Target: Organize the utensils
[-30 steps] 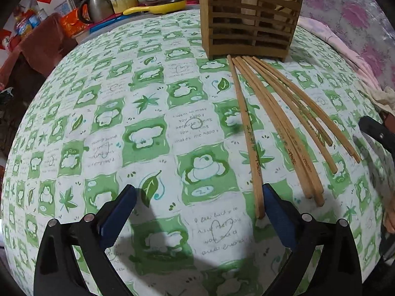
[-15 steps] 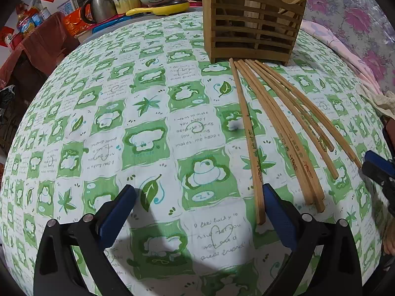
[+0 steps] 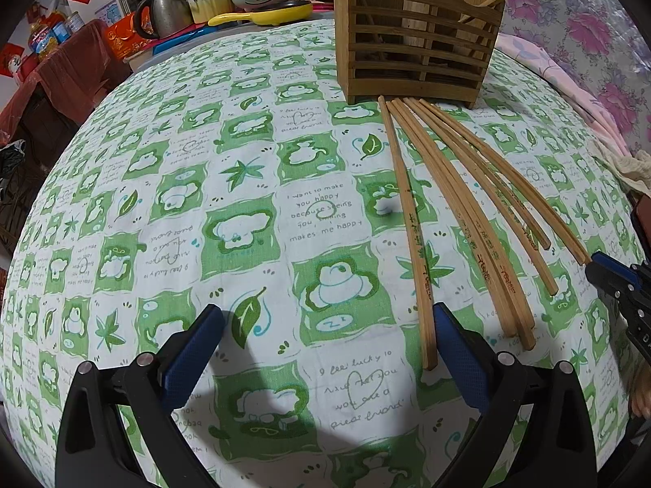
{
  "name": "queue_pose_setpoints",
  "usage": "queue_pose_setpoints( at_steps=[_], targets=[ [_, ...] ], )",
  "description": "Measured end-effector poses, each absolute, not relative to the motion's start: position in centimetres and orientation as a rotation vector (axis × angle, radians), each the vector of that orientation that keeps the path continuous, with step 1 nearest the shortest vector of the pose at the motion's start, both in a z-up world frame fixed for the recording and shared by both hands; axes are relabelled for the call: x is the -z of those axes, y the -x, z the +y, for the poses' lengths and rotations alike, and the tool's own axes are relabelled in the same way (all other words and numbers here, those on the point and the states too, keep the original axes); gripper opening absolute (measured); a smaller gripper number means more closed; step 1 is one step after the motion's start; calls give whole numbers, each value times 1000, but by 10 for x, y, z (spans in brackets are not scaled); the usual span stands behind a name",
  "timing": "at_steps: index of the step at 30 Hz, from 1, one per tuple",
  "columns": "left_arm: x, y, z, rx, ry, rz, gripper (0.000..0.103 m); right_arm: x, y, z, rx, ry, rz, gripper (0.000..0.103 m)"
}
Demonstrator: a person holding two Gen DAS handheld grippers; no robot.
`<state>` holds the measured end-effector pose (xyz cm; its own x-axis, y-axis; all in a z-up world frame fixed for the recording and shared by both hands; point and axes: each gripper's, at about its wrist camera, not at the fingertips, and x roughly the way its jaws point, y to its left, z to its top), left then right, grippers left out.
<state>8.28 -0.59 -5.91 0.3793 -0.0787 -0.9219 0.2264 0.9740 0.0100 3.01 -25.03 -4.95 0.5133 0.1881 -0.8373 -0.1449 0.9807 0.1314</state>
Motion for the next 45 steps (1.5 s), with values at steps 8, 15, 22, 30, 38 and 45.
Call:
queue_pose_setpoints(
  at_steps=[8, 15, 22, 30, 38, 45],
  targets=[
    [58, -77, -6, 174, -137, 1157, 99, 52, -39, -259, -215, -52, 1010, 11],
    [50, -65, -7, 179, -167, 1126, 96, 52, -40, -262, -226, -86, 1011, 12],
    [47, -49, -31, 240, -279, 1071, 64, 53, -39, -263, -228, -92, 1011, 13],
    [43, -41, -37, 307, -266, 1054, 7, 52, -38, -264, -226, -96, 1005, 8],
    [1, -40, -21, 307, -155, 975, 6, 27, -24, -270, -225, -155, 883, 6],
    [-67, -38, -23, 313, -124, 838, 6, -29, -11, -271, -232, -159, 734, 6]
  ],
)
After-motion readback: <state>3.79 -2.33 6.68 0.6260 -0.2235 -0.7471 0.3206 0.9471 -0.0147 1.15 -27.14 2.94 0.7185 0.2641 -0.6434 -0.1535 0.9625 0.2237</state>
